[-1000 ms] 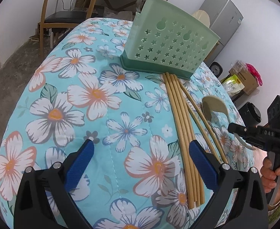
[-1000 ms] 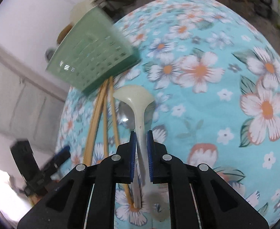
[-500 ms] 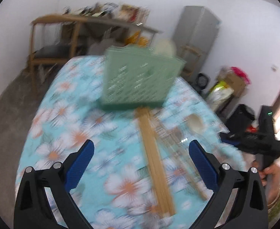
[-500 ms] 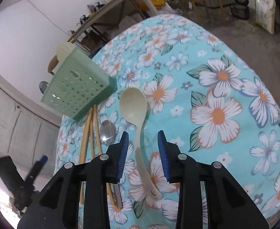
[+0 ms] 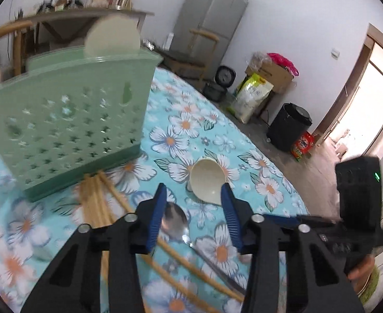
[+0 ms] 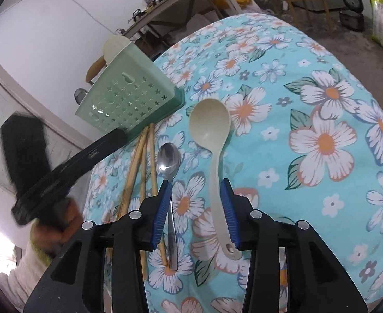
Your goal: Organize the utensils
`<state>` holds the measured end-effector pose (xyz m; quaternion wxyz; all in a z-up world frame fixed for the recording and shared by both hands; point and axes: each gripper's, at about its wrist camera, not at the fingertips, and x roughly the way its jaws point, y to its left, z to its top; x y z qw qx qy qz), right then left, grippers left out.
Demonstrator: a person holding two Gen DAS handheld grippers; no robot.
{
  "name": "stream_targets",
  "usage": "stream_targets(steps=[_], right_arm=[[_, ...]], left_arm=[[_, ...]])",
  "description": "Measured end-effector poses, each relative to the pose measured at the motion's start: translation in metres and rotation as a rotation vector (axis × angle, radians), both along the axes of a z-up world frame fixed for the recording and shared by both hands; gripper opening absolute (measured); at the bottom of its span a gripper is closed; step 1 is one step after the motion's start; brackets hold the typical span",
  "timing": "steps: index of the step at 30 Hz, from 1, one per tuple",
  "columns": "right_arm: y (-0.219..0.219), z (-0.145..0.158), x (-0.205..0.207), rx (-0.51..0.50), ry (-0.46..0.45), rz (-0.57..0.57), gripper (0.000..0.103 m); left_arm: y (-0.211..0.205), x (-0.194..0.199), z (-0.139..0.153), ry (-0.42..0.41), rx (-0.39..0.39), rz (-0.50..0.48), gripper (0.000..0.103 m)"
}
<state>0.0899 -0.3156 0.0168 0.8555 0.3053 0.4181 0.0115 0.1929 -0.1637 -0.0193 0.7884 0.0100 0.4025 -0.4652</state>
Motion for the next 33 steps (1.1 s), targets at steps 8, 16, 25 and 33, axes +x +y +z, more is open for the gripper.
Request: stream_targets(steps=[8, 16, 25, 33], right_arm=[[-0.002, -0.006, 0.005, 0.027, 0.004, 0.023, 0.04], [-0.006, -0.008, 0.006, 0.036, 0.005, 0.037, 0.041], [-0.006, -0.01, 0.007, 0.034, 0.011, 0.029, 0.041], [-0.012, -0.011, 0.002, 0.027, 0.016, 0.015, 0.04]], left_arm=[[-0.014, 0.041, -0.047, 0.233, 0.029, 0.007, 0.035], [-0.002, 0.023, -0.052, 0.242, 0.05, -0.056, 0.035], [-0.02, 0.009, -0.056, 0.093, 0.174, -0.068, 0.024], [-0.017, 0.004, -0.049, 0.055, 0.194, -0.049, 0.014]])
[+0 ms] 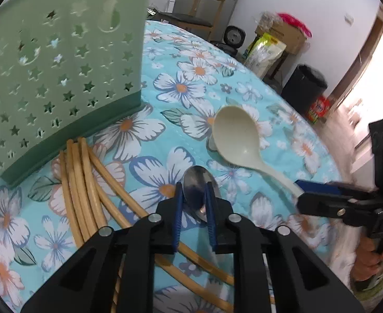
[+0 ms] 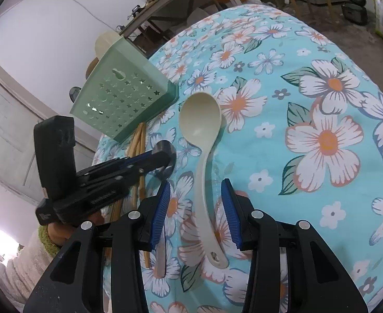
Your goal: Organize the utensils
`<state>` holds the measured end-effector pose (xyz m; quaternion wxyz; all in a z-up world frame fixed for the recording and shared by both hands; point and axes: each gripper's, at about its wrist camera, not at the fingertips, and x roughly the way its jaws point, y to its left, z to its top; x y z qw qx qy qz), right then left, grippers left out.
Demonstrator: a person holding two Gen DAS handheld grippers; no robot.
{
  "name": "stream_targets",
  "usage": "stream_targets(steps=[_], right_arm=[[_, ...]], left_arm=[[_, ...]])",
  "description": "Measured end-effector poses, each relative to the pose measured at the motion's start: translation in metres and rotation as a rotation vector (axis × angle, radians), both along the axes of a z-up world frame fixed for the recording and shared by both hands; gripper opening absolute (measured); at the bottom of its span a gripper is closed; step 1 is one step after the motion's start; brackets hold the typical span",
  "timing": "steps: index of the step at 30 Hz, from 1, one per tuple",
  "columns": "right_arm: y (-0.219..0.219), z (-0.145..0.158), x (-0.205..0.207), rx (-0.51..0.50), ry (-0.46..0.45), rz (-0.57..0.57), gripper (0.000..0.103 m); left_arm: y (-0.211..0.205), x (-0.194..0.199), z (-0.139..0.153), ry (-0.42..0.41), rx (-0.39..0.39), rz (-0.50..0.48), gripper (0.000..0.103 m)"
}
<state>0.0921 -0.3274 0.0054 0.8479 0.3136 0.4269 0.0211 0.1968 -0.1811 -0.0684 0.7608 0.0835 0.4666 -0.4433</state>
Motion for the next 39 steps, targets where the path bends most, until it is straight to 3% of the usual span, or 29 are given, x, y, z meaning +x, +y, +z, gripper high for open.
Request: stream_targets(steps=[7, 12, 20, 33, 39], right_arm=[[-0.002, 0.003, -0.002, -0.011, -0.003, -0.006, 0.04], [-0.003, 0.003, -0.004, -0.012, -0.001, -0.01, 0.04], [-0.005, 0.0, -0.007, -0.008, 0.007, -0.016, 0.04], [-0.005, 0.009, -0.011, -0.039, 0.008, -0.031, 0.04], [-0.003, 0.013, -0.011, -0.041, -0.003, -0.029, 0.041]], left_arm=[[0.007, 0.013, 0.002, 0.16, -0.09, -0.006, 0.014], [-0.005, 0.013, -0.007, 0.204, -0.051, -0.009, 0.014], [-0.006, 0.021, -0.014, 0.284, -0.079, 0.02, 0.014], [-0.007, 0.012, -0.007, 0.19, -0.053, 0.031, 0.01], [-0.002, 0.014, 0.006, 0.148, -0.082, 0.047, 0.027]])
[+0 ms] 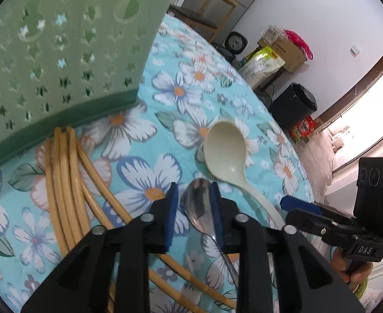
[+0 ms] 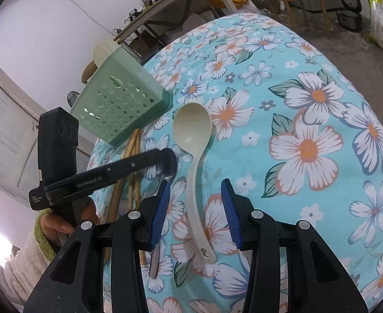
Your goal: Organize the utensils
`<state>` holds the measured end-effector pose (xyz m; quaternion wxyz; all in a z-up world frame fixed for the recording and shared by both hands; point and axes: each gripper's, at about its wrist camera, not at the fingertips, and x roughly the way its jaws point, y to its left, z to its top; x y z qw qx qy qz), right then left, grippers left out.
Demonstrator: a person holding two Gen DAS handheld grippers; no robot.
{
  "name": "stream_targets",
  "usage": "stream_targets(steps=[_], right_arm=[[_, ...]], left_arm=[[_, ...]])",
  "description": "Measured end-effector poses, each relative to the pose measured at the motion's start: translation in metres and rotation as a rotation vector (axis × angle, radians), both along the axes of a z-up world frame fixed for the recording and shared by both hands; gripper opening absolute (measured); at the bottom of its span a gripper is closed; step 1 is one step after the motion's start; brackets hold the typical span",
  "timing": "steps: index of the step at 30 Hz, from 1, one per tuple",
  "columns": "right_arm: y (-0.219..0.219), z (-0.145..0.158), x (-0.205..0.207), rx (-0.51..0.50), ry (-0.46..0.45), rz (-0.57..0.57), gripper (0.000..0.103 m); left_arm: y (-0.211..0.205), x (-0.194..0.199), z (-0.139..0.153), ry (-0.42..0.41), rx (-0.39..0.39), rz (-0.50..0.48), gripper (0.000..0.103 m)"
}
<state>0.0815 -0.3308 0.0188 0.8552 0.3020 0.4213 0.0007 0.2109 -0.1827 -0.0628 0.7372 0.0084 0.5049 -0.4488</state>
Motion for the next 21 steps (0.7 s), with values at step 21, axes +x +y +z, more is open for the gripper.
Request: stream_targets(steps=[21], right_arm=[[0.034, -0.018, 0.067, -0.117, 0.046, 0.193, 0.051]], left_arm=[[0.029, 0.014, 0.007, 0.009, -0.058, 0.105, 0.037]])
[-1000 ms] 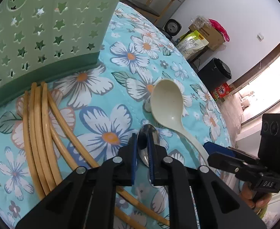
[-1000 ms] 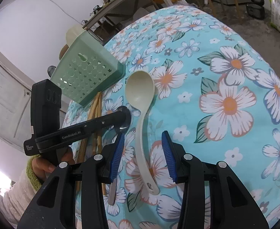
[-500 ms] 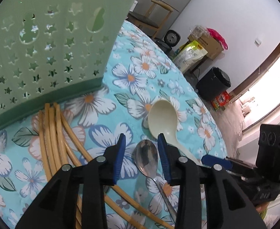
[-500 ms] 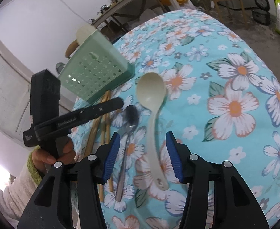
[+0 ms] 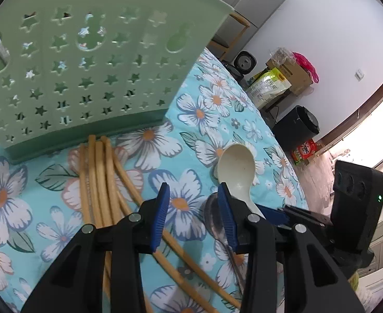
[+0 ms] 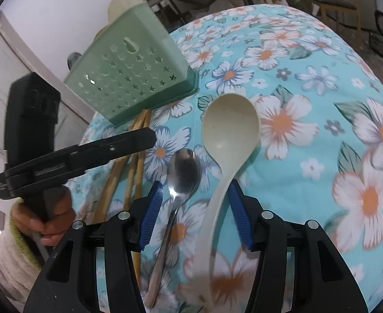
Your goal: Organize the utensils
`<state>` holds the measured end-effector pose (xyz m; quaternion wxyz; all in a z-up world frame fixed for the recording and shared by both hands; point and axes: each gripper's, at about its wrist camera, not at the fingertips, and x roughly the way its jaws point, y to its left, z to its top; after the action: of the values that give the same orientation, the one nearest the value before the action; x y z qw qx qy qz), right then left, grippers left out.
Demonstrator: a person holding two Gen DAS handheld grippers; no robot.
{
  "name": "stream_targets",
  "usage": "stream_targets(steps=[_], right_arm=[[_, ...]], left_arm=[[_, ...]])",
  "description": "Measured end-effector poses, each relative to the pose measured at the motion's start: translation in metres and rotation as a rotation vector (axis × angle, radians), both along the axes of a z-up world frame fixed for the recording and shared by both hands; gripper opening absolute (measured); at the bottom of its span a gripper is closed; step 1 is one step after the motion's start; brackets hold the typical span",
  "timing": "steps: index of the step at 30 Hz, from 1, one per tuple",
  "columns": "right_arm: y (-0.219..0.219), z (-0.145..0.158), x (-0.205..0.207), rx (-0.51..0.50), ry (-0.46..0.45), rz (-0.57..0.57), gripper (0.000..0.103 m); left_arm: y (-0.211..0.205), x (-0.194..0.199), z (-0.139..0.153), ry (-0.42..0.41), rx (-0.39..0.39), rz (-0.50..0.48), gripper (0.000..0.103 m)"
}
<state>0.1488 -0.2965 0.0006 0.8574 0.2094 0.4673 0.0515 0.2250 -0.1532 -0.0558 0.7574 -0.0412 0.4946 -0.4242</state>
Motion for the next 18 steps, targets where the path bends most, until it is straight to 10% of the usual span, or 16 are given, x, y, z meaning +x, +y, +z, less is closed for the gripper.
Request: stream_targets(steps=[18], right_arm=[[0.022, 0.026, 0.011, -0.121, -0.053, 0.08, 0.045]], left_arm=[[0.016, 0.006, -0.004, 0.023, -0.025, 0.015, 0.037]])
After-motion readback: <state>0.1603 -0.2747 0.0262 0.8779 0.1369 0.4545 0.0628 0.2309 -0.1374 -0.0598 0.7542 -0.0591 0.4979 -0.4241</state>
